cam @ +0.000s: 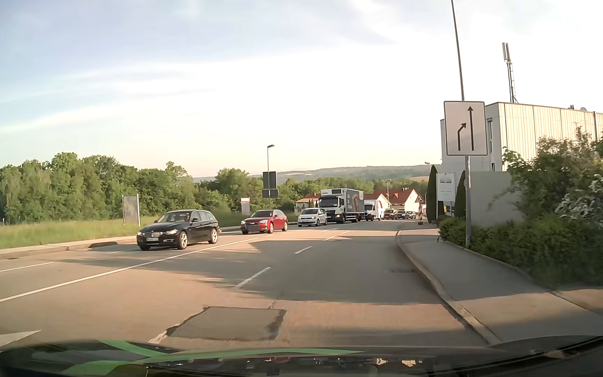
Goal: Follow the waypoints while adhering to traffic rules and regulations
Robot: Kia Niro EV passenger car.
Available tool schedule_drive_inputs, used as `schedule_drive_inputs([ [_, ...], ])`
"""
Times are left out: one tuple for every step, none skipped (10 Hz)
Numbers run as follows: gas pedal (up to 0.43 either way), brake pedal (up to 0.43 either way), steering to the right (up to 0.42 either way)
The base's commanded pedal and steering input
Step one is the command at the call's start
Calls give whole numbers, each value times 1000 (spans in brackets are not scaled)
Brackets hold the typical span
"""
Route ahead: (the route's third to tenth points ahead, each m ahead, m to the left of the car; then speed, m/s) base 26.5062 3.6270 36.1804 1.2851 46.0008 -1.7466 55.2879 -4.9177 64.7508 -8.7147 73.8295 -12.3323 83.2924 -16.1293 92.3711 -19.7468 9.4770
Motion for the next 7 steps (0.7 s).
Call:
schedule_drive_inputs([
  [0,0,28],
  [0,0,30],
  [0,0,32],
  [0,0,32],
  [0,0,32],
  [0,0,33],
  [0,0,33],
])
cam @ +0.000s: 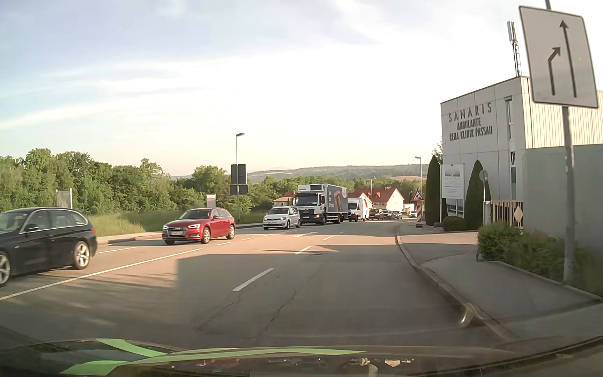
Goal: Follow the waypoints while adhering to traffic rules and regulations
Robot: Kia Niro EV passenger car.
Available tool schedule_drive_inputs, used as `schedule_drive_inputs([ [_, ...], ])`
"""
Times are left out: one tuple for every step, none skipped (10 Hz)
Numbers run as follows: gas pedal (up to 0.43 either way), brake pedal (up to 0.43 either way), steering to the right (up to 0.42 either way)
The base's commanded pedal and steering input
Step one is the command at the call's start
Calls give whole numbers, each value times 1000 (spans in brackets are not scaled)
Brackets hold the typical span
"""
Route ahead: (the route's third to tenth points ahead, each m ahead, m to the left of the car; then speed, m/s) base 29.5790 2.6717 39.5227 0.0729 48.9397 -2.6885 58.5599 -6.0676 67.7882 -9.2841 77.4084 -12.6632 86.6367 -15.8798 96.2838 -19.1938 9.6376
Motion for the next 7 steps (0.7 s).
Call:
schedule_drive_inputs([
  [0,0,34],
  [0,0,35],
  [0,0,38],
  [0,0,38],
  [0,0,37],
  [0,0,33],
  [0,0,29],
])
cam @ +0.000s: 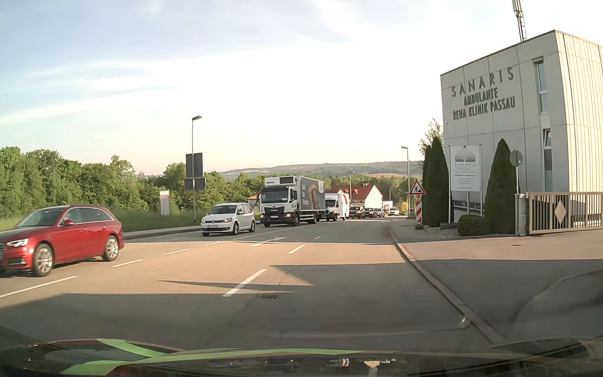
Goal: Follow the waypoints while adhering to traffic rules and regulations
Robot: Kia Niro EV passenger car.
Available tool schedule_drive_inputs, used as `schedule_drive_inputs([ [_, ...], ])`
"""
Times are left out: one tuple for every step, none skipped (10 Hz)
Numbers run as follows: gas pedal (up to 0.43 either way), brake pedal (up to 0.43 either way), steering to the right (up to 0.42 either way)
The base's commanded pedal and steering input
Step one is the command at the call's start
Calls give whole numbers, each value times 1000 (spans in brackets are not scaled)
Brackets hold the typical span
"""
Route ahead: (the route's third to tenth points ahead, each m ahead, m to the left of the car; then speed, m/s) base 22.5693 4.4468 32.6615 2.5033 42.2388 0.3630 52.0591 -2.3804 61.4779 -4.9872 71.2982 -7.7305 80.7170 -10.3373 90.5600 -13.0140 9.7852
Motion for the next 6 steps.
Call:
schedule_drive_inputs([
  [0,0,26],
  [0,0,25],
  [0,0,25],
  [0,0,25],
  [0,0,25],
  [0,0,25],
])
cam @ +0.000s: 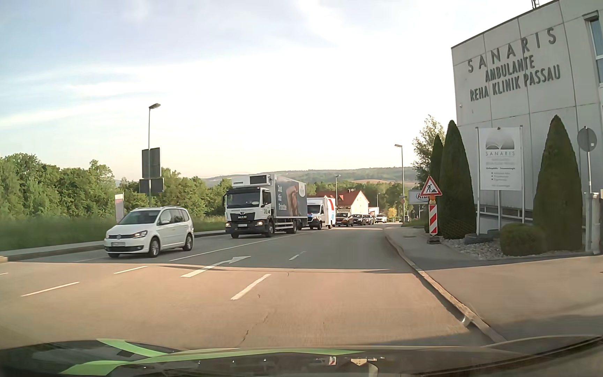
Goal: Follow the waypoints while adhering to traffic rules and regulations
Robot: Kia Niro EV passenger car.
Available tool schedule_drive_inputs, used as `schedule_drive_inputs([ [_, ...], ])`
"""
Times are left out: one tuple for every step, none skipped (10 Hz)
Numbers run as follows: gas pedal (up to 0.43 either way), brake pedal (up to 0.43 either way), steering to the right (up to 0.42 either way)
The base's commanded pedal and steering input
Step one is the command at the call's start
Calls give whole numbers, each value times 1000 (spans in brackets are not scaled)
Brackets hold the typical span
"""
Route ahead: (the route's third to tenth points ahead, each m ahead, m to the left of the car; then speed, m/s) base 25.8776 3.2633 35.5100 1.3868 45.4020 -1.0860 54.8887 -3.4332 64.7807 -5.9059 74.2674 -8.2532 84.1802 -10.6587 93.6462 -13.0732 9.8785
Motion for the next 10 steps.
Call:
schedule_drive_inputs([
  [0,0,25],
  [0,0,25],
  [0,0,25],
  [0,0,25],
  [0,0,25],
  [0,0,25],
  [0,0,25],
  [0,0,26],
  [0,0,26],
  [0,0,26],
])
